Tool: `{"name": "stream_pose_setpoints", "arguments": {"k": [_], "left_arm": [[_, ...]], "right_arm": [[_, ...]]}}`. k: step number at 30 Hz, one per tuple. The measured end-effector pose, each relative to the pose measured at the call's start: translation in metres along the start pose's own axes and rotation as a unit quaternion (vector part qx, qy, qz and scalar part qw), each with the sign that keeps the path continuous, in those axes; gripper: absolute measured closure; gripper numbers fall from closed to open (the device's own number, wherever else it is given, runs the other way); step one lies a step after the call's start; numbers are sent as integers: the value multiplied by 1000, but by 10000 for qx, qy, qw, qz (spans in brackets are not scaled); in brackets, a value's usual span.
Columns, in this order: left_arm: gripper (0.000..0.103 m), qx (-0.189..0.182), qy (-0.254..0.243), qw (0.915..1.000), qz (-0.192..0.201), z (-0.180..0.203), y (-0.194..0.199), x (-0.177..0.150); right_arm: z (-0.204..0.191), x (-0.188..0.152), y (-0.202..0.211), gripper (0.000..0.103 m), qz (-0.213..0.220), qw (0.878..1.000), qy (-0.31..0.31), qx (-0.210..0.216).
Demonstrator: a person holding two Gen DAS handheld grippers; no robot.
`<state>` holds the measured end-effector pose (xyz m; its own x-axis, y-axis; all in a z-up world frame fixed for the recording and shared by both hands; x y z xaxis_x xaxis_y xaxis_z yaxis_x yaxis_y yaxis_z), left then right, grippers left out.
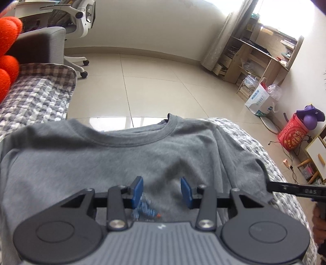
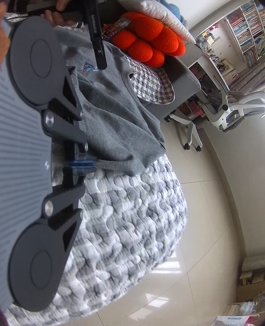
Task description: Fold clothes
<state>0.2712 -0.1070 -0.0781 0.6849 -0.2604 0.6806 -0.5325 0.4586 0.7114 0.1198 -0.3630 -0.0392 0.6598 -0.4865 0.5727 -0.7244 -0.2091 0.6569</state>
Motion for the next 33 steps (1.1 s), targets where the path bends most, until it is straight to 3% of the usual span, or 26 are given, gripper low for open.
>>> {"name": "stream_pose_setpoints", "arguments": {"k": [6, 15, 18, 20, 23, 24, 25, 27, 33], "left_arm": [[61, 156, -136, 9997, 155, -1, -31, 29], [51, 60, -32, 10000, 56, -3, -81, 68], [49, 26, 46, 10000, -18, -4, -98, 76], [49, -26, 161, 9998, -82, -7, -108, 78], [49, -163, 379, 9990, -153, -11, -121, 79], [49, -212, 438, 9987, -162, -12, -124, 78], [49, -270, 498, 9982, -170, -13, -126, 78], [49, -417, 627, 9970, -173, -17, -129, 77], [48, -795, 1065, 9910, -176, -28, -137, 76]], "right_arm": [[19, 30, 6, 101, 200, 9991, 28, -366], [49, 61, 3, 103, 439, 9959, -94, -786], [60, 61, 3, 102, 441, 9967, -263, -631], [65, 57, 4, 91, 356, 9978, -409, -377], [69, 50, 4, 90, 180, 9982, -570, -61], [70, 47, 5, 84, 146, 9982, -587, 18], [70, 45, 6, 69, 129, 9981, -600, 84], [71, 40, 8, 58, 108, 9977, -627, 221], [73, 35, 14, 58, 123, 9944, -875, 585]]}}
Point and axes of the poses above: each gripper's, at about its wrist camera, not at the fingertips, and y roughly against the way its jaws point, z to its right, x to its top, the point moved 4 cm from there along -y, roughly the way its jaws point, and after that the axes turned 5 degrees about -y, right-handed, at the moved point
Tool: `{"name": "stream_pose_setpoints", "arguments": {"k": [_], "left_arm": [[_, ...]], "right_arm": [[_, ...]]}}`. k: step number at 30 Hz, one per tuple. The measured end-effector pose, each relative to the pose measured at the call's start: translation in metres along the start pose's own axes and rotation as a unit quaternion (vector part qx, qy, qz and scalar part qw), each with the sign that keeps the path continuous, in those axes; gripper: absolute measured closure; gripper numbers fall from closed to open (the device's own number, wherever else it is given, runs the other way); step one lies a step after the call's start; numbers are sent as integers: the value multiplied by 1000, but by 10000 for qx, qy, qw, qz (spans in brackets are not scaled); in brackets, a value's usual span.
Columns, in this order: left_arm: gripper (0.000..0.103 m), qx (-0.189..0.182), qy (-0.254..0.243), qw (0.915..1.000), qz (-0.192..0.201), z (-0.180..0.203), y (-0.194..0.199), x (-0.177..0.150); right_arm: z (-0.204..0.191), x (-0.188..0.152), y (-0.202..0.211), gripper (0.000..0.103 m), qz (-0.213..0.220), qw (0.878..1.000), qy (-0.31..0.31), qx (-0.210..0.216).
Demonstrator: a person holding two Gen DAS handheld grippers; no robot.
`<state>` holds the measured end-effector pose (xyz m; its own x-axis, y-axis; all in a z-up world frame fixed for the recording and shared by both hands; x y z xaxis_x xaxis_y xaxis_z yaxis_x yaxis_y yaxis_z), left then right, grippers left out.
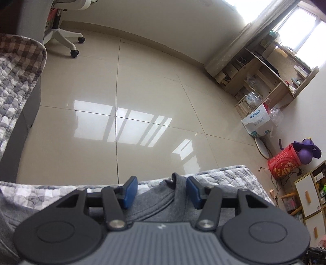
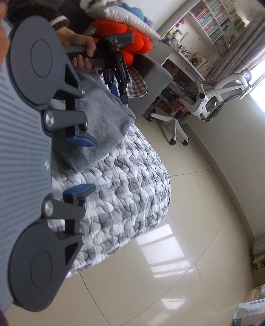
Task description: Fold clothes
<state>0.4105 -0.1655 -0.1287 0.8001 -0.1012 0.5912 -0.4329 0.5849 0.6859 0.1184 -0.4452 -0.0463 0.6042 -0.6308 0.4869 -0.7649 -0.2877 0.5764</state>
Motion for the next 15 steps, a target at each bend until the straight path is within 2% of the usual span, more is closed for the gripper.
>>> {"name": "stream_pose_setpoints", "arguments": {"k": [5, 9, 11, 12, 13, 15], "left_arm": [[45, -417, 348, 9985, 11, -3, -6, -2], [47, -481, 366, 9981, 72, 1, -11, -5], [57, -532, 346, 9979, 135, 4, -12, -7], [69, -604, 323, 9975, 154, 5, -12, -8], [80, -659, 294, 9972, 197, 7, -12, -9], [93, -704, 211, 9966, 374, 9, -7, -8]], "right_arm": [[-2, -3, -2, 58, 50, 10000, -35, 58], [-9, -12, -8, 71, 130, 9998, 158, -13], [-13, -16, -10, 82, 164, 9993, 322, -61], [-15, -19, -11, 96, 127, 9991, 407, -62], [-16, -20, -11, 98, 123, 9988, 457, -79], [-19, -20, -10, 99, 191, 9984, 520, -144]]}}
Point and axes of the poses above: each gripper's, at about its wrist camera, not at the fingertips, and y roughly against the way its jaws point, z to its right, x to its top, the point moved 4 cm from there along -y, roughly the way its jaws point, and after that the axes turned 5 degrees about -y, right-handed, at the moved point
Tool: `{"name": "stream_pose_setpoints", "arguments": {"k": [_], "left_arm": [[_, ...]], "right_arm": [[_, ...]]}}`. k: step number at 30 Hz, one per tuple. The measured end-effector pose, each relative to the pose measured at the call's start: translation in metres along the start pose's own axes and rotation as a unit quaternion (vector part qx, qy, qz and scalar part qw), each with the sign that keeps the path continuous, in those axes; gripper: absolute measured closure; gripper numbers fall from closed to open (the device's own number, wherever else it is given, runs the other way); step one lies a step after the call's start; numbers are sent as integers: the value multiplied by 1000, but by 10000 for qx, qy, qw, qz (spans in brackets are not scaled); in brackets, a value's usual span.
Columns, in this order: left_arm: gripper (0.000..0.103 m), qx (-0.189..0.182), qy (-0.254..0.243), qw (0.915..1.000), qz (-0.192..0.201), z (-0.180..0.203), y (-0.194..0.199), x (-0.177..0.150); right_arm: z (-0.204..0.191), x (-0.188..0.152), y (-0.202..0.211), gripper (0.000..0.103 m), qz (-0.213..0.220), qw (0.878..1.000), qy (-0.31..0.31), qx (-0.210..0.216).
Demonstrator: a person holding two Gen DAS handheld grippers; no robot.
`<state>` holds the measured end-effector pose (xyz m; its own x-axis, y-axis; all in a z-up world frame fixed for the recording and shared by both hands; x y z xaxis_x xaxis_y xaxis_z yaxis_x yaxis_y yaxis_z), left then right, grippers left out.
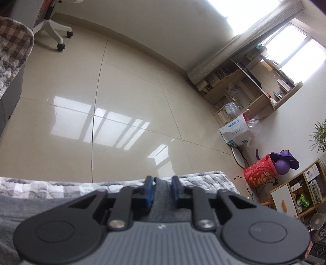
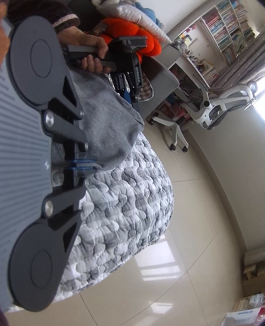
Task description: Fold clothes
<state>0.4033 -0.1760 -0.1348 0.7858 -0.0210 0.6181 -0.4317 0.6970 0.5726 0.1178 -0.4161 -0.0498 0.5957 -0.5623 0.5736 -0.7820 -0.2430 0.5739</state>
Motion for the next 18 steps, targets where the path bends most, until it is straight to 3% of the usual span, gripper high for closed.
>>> {"name": "stream_pose_setpoints", "arguments": {"k": [7, 11, 18], "left_arm": [[97, -100, -324, 9978, 566, 16, 12, 8], [97, 81, -375, 9960, 805, 22, 13, 15], [97, 571, -508, 9951, 631, 23, -9, 14]], "right_arm": [[0, 21, 19, 99, 467, 9988, 2, -132], [2, 35, 27, 100, 761, 9969, -14, -188], [19, 40, 0, 100, 645, 9957, -2, -665]]}}
Point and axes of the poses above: each gripper's, at about its wrist camera, not at the fingertips, and y roughly against the way its jaws point, z to its right, x to its top, the point moved 4 cm from there along -y, roughly the way its jaws point, and after that the axes turned 5 degrees about -y, right-handed, at the moved point
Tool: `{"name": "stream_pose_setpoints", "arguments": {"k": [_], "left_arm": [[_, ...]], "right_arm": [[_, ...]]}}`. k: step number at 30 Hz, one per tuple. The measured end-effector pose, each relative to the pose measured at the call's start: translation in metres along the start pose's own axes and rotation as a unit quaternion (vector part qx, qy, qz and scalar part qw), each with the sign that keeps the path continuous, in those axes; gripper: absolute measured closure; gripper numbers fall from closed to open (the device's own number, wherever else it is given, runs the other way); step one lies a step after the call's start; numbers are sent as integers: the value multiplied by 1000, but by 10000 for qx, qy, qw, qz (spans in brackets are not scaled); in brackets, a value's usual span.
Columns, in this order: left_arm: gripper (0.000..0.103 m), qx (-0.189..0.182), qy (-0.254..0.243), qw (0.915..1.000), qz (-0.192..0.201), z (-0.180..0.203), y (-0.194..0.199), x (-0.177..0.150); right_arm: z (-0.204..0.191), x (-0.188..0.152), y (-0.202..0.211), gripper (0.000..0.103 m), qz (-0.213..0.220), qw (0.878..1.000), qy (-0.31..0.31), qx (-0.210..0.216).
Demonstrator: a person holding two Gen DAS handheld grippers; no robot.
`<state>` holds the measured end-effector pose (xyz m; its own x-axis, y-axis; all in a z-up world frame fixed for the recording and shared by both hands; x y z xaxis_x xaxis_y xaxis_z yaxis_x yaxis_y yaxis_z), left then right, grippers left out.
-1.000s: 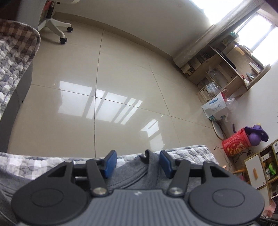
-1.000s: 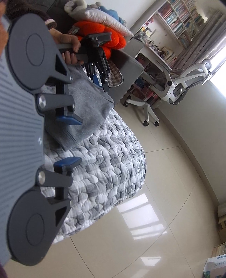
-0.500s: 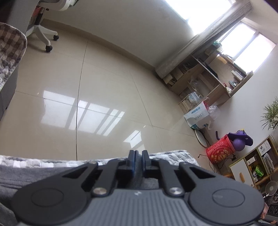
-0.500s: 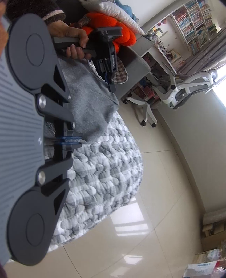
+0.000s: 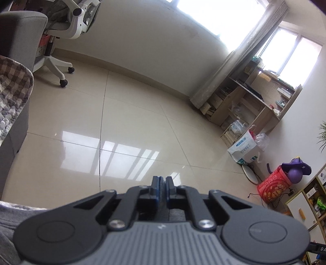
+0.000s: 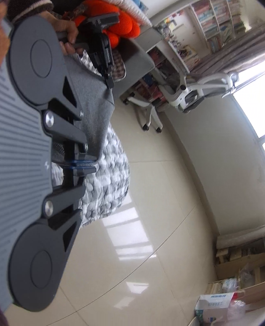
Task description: Fold clothes
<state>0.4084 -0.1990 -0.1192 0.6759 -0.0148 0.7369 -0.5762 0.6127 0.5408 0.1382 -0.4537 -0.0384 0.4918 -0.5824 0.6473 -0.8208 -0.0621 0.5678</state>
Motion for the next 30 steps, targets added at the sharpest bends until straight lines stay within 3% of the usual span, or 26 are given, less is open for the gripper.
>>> {"name": "stream_pose_setpoints", "arguments": {"k": [7, 9, 11, 14, 16, 20, 30], "left_arm": [[94, 557, -527, 9963, -382, 7, -17, -8], [90, 626, -634, 9954, -361, 8, -13, -8], [86, 674, -619, 9957, -163, 9, -1, -5], [84, 622, -700, 9955, 169, 22, 17, -1], [84, 609, -999, 9928, 266, 36, 26, -1], [84, 309, -1339, 9905, 105, 66, 35, -11], [82, -333, -1643, 9855, -265, 114, 79, -56]], "right_arm": [[13, -15, -23, 99, -169, 9994, 35, -316], [9, -15, -20, 98, -116, 9993, 114, -322], [6, -14, -16, 90, -79, 9995, 128, -288], [4, -13, -9, 83, 34, 9994, 176, -297], [6, -13, -4, 62, 97, 9995, 123, -278], [10, -16, 3, 62, 106, 9998, 5, -171], [8, -33, 30, 62, -142, 9981, -373, 462]]}}
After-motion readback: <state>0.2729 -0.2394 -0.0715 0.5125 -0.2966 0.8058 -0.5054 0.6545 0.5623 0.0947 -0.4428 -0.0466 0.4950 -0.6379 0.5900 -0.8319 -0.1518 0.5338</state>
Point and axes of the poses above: each gripper's, at about its wrist camera, not at the fingertips, and y roughly against the way its jaws point, z to its right, x to its top, the point moved 4 cm from there along -y, roughly the way its jaws point, and after that the axes turned 5 degrees about -y, right-handed, at the moved point
